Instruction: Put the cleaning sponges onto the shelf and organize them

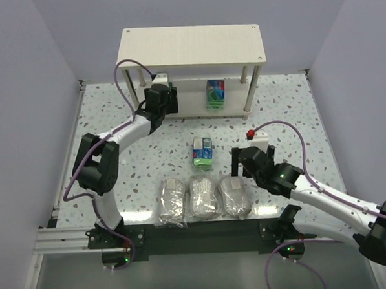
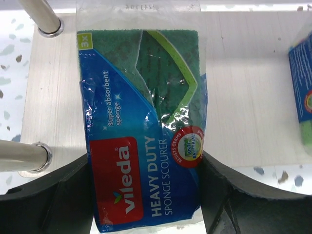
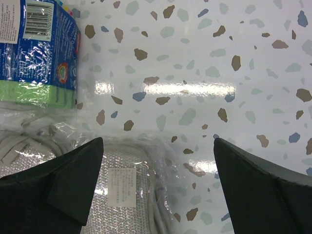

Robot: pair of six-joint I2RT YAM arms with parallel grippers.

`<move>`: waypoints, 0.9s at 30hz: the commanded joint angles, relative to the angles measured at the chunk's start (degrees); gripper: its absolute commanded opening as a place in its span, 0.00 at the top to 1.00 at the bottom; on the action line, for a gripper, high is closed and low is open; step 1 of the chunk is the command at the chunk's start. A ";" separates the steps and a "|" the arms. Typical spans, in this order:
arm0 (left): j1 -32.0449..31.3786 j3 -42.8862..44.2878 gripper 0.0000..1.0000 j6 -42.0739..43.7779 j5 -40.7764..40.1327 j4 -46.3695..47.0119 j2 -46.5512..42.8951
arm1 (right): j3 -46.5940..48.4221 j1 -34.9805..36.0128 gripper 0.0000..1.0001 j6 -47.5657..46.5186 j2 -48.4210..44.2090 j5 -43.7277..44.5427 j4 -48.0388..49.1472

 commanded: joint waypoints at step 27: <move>2.78 -9.85 0.00 -7.54 -5.23 5.60 -12.10 | -1.96 0.20 0.01 0.77 1.83 0.19 3.31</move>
